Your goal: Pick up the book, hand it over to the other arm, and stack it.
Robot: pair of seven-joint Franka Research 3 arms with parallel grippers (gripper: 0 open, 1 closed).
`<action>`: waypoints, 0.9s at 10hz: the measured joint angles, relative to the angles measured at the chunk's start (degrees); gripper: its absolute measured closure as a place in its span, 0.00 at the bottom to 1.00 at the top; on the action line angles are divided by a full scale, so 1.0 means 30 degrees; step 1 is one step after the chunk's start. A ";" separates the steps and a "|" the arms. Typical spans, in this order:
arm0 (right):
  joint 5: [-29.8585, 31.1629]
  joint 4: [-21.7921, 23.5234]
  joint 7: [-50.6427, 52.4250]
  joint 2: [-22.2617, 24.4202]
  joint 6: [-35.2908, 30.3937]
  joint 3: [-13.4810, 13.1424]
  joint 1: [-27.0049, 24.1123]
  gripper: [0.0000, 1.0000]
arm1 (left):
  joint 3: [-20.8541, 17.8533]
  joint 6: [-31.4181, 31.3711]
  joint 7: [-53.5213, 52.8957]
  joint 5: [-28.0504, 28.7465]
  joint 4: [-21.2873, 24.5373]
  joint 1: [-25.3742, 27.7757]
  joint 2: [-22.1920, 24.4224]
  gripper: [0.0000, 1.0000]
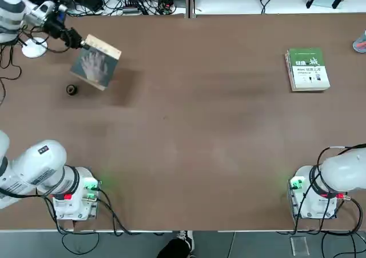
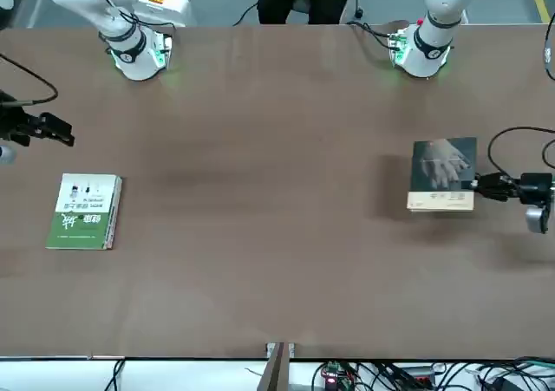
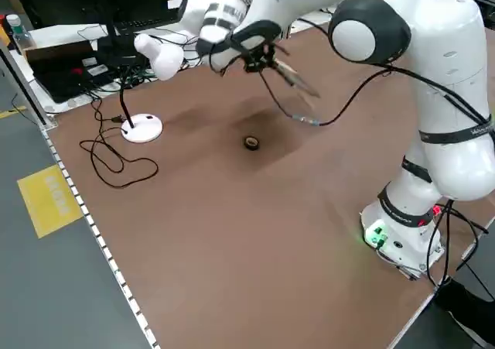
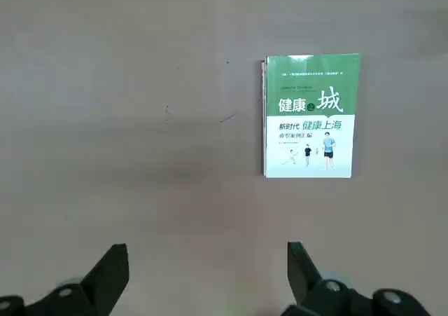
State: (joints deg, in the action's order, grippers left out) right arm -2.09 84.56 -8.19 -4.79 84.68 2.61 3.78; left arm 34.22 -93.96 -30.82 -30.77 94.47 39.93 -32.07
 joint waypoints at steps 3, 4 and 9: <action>0.0000 0.0001 0.0003 0.0000 0.0000 0.0000 -0.0004 0.00 | 0.1640 0.0000 0.2135 -0.1511 -0.0663 -0.0263 0.0073 0.99; 0.0000 0.0000 0.0004 0.0000 -0.0001 0.0000 -0.0006 0.00 | 0.1936 0.0000 0.2864 -0.1838 -0.1029 -0.0561 0.0077 0.99; 0.0000 -0.0002 0.0011 0.0000 -0.0001 -0.0001 -0.0007 0.00 | 0.2143 -0.0155 0.6305 -0.3872 -0.2729 -0.3345 0.0085 0.99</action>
State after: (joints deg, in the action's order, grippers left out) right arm -2.09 84.55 -8.16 -4.79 84.67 2.61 3.76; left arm 40.64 -94.42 -11.91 -42.38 86.29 29.89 -31.81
